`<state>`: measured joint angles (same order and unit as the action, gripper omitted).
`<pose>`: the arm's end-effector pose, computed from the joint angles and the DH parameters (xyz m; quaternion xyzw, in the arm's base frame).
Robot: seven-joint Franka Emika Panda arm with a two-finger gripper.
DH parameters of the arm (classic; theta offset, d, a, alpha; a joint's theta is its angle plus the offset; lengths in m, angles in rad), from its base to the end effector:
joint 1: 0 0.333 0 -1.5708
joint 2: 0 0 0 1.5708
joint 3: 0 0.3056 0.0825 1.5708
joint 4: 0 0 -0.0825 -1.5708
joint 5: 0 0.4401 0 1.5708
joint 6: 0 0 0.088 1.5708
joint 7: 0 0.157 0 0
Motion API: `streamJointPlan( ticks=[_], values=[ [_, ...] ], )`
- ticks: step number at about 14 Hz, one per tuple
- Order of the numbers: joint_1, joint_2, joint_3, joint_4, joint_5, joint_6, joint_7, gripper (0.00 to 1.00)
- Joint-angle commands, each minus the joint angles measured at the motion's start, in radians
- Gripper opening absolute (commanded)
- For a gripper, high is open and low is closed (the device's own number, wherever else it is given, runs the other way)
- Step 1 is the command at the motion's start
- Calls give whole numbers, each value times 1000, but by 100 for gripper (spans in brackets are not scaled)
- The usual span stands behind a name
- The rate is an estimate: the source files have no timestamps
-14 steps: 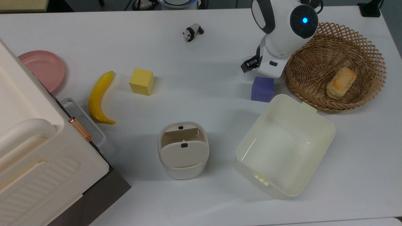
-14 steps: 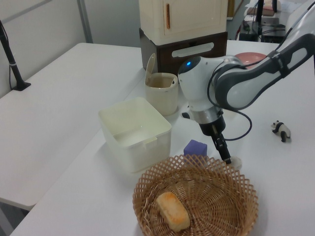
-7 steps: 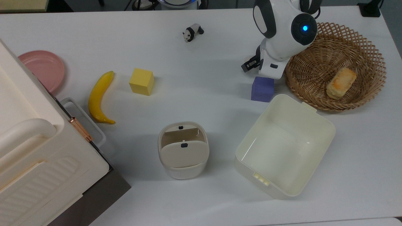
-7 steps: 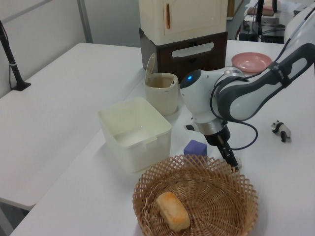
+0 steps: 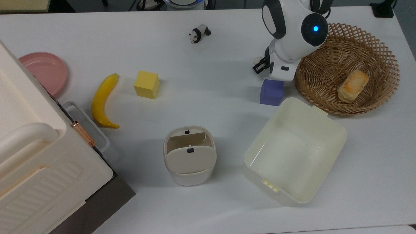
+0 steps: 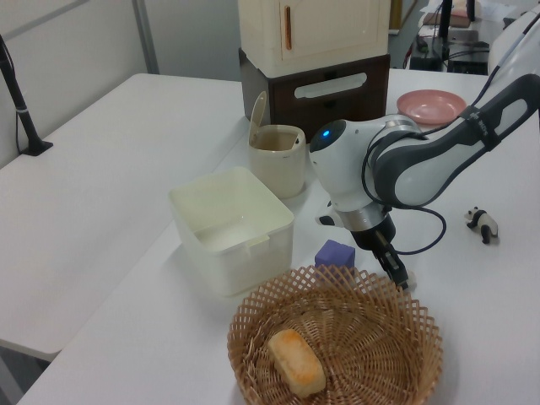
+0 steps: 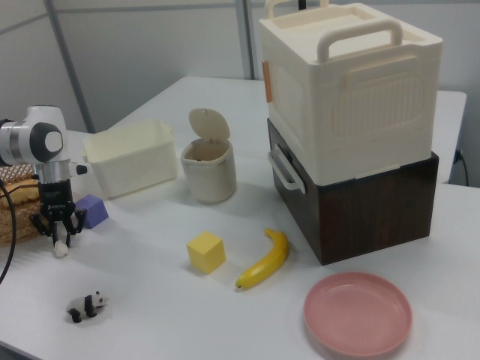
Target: Grab it up and put it in the trash
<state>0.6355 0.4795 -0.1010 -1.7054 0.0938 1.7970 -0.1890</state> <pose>0.5472 0.3399 0.2027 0.9241 0.3305 -0.1915 0.0142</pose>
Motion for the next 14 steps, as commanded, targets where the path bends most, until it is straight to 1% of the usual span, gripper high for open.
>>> streamJointPlan(
  ticks=[1,2,3,7,9,11,14],
  values=[
    [9,-48,-19,-37,6,-17,-52,15],
    [0,-61,-23,-34,6,-48,-81,11],
    [-19,-76,-23,-30,6,-76,-105,10],
    [-77,-145,-23,-16,7,-110,-125,1],
    [-114,-156,-25,30,7,-119,-110,1],
    [-144,-156,-26,96,9,-126,-102,0],
    [-201,-157,-28,173,1,-111,-40,0]
  ],
)
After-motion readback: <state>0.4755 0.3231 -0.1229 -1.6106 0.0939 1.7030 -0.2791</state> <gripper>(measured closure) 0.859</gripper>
